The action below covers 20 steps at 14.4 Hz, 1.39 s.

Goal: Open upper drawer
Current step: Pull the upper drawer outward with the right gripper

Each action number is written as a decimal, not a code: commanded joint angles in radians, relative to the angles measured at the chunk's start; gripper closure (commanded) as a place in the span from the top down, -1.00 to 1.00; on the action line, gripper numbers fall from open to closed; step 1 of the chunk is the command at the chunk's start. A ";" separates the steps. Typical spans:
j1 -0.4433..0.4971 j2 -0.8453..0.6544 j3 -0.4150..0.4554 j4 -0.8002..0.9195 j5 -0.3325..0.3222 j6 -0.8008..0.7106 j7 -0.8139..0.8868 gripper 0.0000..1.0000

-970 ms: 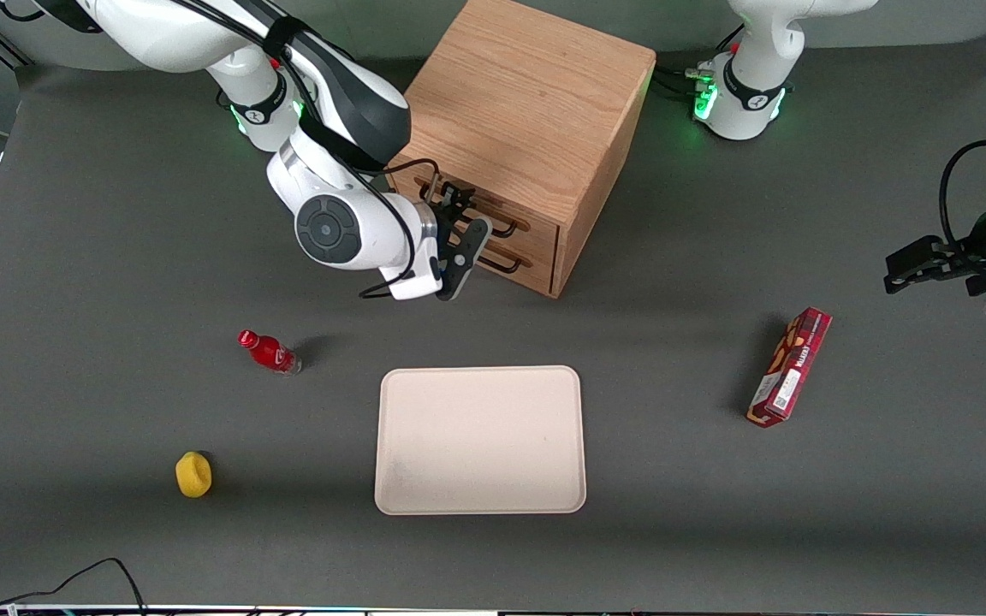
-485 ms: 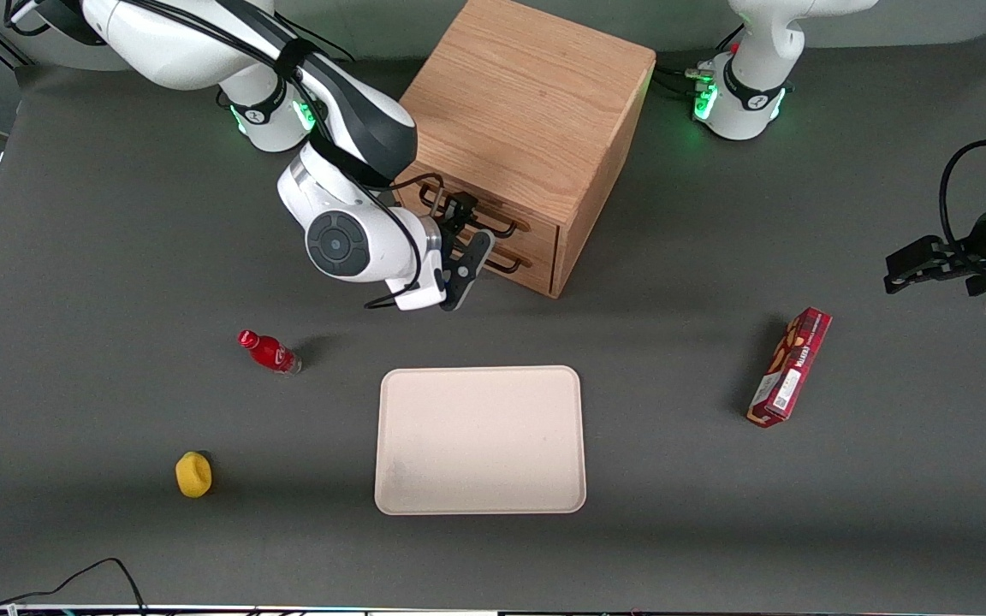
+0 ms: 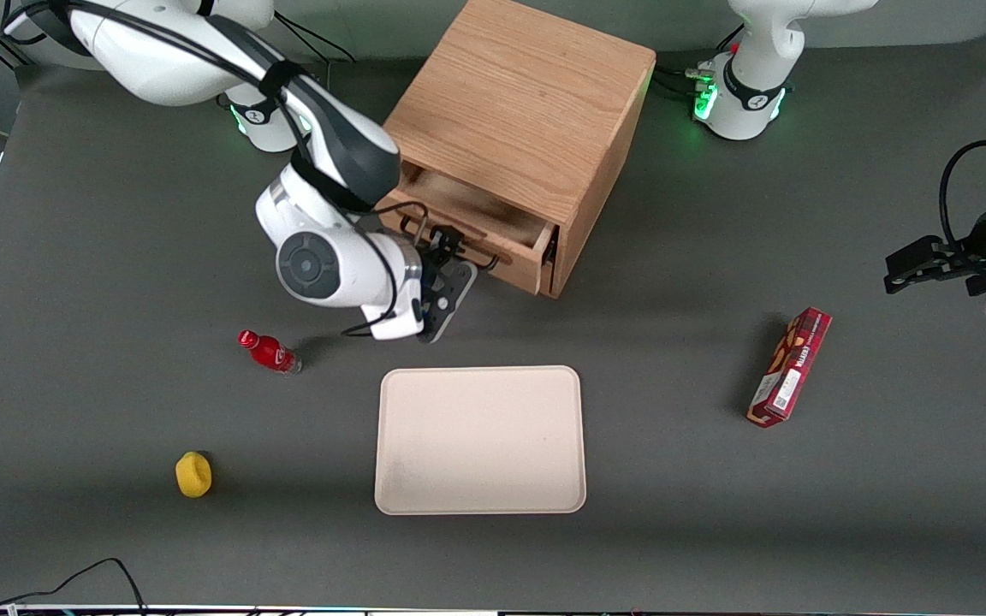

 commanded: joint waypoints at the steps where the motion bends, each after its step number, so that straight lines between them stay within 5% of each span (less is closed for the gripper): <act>1: 0.010 0.057 -0.028 0.081 -0.012 -0.009 -0.015 1.00; 20: 0.011 0.206 -0.182 0.405 -0.012 -0.147 -0.195 1.00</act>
